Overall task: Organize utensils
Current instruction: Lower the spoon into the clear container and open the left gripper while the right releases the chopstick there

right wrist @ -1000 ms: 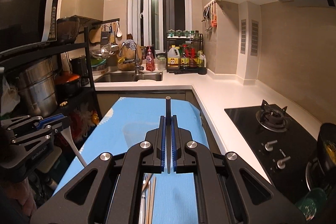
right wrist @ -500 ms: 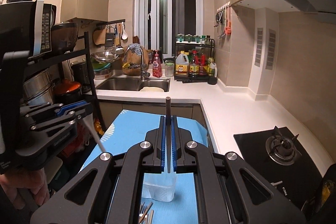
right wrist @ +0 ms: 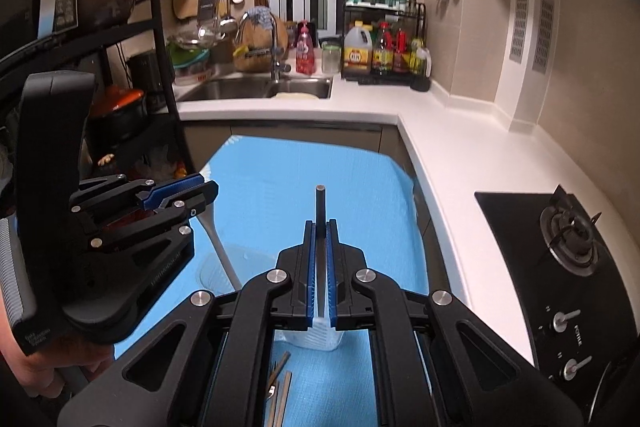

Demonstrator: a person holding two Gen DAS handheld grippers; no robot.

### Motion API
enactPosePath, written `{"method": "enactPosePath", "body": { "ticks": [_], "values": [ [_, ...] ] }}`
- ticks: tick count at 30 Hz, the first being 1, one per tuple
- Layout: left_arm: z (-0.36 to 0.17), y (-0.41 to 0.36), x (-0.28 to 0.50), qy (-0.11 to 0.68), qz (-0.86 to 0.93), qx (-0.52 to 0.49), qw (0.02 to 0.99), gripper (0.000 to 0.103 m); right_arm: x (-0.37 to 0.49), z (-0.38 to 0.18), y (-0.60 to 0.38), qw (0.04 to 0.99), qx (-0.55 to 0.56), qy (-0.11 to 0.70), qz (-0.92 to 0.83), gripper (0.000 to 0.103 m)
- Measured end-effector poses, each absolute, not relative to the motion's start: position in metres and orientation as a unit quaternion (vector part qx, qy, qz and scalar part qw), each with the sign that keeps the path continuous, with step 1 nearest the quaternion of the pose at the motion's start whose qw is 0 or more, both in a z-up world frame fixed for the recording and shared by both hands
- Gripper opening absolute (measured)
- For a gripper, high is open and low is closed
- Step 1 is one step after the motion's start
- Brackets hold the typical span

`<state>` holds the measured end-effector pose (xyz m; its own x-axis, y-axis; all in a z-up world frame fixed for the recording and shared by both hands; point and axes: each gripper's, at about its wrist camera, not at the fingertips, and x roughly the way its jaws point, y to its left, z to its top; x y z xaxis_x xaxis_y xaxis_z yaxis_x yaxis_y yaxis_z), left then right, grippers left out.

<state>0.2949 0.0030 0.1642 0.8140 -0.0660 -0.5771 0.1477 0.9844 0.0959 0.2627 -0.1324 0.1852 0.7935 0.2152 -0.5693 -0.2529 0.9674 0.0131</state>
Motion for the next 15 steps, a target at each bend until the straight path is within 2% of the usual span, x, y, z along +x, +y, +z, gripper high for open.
{"method": "enactPosePath", "body": {
  "ticks": [4,5,6,8,15],
  "values": [
    [0.154,0.000,0.292,0.309,-0.069,0.067,0.946,0.011,0.266,0.174,-0.135,0.942,-0.023,0.313,0.119,0.007],
    [0.154,0.000,0.292,0.310,-0.070,0.068,0.946,0.014,0.267,0.174,-0.136,0.941,-0.021,0.317,0.120,0.012],
    [0.155,0.001,0.290,0.307,-0.070,0.068,0.947,0.023,0.267,0.174,-0.138,0.940,-0.020,0.320,0.120,0.019],
    [0.162,0.004,0.282,0.294,-0.074,0.059,0.951,0.037,0.262,0.178,-0.140,0.942,-0.024,0.314,0.115,0.021],
    [0.185,0.024,0.240,0.260,-0.075,0.020,0.962,0.037,0.219,0.199,-0.149,0.953,-0.015,0.281,0.114,0.025]
  ]
}}
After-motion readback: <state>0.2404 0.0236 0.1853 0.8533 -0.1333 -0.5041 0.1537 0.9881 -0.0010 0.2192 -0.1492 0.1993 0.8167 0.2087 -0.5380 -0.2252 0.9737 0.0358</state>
